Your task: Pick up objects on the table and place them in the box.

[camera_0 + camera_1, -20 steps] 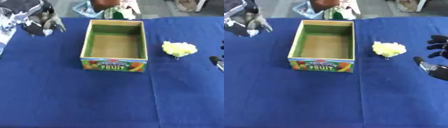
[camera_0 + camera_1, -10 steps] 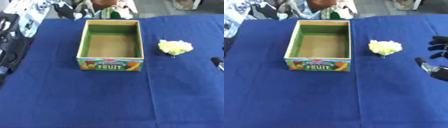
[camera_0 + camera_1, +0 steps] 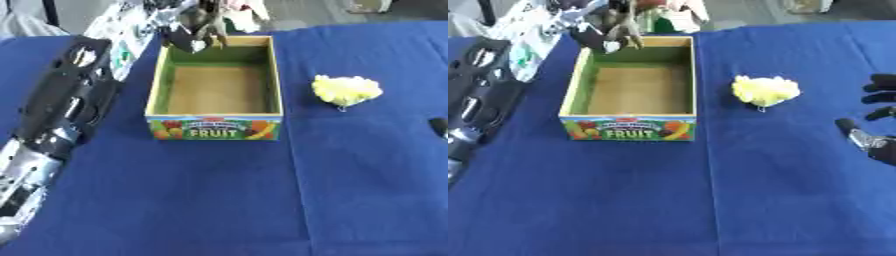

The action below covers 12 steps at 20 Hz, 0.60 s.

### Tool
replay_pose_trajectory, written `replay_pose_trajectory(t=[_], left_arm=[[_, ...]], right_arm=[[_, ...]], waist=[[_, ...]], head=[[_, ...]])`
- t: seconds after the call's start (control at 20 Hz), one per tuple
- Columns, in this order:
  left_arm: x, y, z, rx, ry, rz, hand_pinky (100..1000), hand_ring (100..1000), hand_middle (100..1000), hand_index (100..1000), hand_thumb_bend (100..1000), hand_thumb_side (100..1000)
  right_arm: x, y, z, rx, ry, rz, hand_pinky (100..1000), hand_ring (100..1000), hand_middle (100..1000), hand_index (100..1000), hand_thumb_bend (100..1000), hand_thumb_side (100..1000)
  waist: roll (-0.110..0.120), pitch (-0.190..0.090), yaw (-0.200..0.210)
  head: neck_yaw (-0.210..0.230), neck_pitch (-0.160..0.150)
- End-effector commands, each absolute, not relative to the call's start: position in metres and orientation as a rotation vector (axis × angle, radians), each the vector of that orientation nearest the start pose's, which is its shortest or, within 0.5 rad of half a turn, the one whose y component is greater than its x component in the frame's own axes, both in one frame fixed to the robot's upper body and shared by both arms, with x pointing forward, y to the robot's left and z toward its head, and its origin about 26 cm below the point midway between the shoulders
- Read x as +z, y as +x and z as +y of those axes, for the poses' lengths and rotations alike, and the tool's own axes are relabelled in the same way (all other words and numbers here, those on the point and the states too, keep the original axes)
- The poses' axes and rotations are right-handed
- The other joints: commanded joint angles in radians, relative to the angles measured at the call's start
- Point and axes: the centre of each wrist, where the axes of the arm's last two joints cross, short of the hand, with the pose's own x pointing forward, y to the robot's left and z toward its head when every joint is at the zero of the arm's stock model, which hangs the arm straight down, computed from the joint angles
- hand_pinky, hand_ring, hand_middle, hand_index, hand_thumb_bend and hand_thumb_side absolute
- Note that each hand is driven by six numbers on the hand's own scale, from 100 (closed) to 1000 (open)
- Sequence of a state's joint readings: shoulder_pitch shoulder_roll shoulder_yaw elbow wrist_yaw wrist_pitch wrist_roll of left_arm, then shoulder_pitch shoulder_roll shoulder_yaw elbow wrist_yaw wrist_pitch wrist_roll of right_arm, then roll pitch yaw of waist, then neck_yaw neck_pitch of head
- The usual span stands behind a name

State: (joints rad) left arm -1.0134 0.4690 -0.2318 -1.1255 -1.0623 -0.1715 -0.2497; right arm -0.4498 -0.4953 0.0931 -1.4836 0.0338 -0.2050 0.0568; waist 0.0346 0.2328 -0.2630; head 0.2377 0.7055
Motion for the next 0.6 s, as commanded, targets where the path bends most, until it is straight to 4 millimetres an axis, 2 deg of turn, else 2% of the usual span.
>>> replay_pose_trajectory(t=[0.05,0.1,0.25,0.6], left_arm=[[0.277,0.467,0.233,-1.58,1.313,-1.645,128,100,100,224,352,111],[0.275,0.467,0.232,-1.582,1.311,-1.643,134,100,100,229,353,111],[0.253,0.473,0.226,-1.621,1.261,-1.605,151,100,100,243,349,106],[0.235,0.476,0.222,-1.678,1.215,-1.563,173,100,100,260,360,100]], right_arm=[[0.154,0.378,-0.307,0.665,-0.293,-2.075,562,711,709,842,462,131],[0.154,0.378,-0.307,0.665,-0.292,-2.075,562,711,709,842,462,131],[0.153,0.379,-0.306,0.661,-0.288,-2.074,562,711,709,841,461,131],[0.152,0.379,-0.306,0.658,-0.284,-2.075,562,710,709,841,461,131]], waist=[[-0.004,-0.016,-0.001],[-0.004,-0.015,-0.003],[-0.003,-0.009,-0.012],[-0.001,-0.007,-0.015]], head=[[0.006,-0.012],[0.006,-0.013],[0.011,-0.024],[0.011,-0.029]])
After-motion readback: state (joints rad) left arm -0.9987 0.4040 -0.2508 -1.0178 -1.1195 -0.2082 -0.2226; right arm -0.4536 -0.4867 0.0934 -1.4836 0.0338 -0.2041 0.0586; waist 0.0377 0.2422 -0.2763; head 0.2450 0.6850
